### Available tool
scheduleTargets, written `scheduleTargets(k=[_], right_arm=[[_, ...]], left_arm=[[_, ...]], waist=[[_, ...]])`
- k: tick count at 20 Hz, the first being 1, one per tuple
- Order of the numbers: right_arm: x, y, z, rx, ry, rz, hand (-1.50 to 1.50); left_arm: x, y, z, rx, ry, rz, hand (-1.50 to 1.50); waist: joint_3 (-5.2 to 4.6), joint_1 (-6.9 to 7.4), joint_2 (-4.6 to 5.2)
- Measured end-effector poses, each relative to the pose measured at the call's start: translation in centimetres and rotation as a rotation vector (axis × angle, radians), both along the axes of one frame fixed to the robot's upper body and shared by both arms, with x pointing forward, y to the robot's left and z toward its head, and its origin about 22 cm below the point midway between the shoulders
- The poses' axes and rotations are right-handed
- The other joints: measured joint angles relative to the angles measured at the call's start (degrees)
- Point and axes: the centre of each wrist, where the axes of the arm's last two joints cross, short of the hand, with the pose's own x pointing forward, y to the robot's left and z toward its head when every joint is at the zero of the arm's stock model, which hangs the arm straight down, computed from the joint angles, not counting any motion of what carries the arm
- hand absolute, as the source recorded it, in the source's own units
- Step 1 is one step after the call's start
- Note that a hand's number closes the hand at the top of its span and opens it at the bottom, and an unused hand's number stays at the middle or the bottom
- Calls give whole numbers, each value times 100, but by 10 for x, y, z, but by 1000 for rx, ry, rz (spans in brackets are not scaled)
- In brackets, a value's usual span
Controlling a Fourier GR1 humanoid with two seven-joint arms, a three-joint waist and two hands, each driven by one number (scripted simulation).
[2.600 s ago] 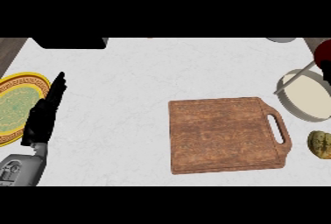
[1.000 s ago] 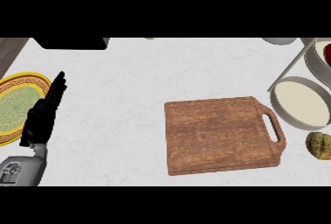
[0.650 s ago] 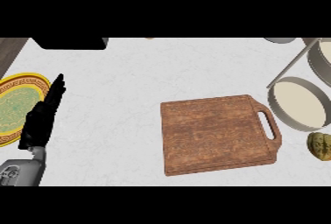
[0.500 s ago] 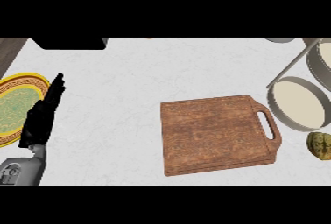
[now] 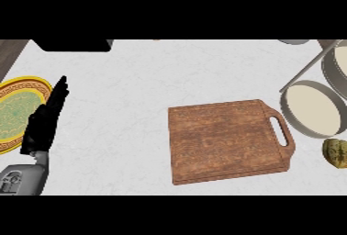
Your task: Pick the can from the cutting board and place it in the tiered basket
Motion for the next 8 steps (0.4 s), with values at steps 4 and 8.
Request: scheduleTargets(k=[4,8], right_arm=[[-39,-37,-9,44,28,-11,-150],[-81,-67,-9,96,3,3,-150]], left_arm=[[-3,-1,0,-2,-6,-2,0],[-3,-2,-1,-1,-14,-3,0]], waist=[[9,10,13],[18,6,25]])
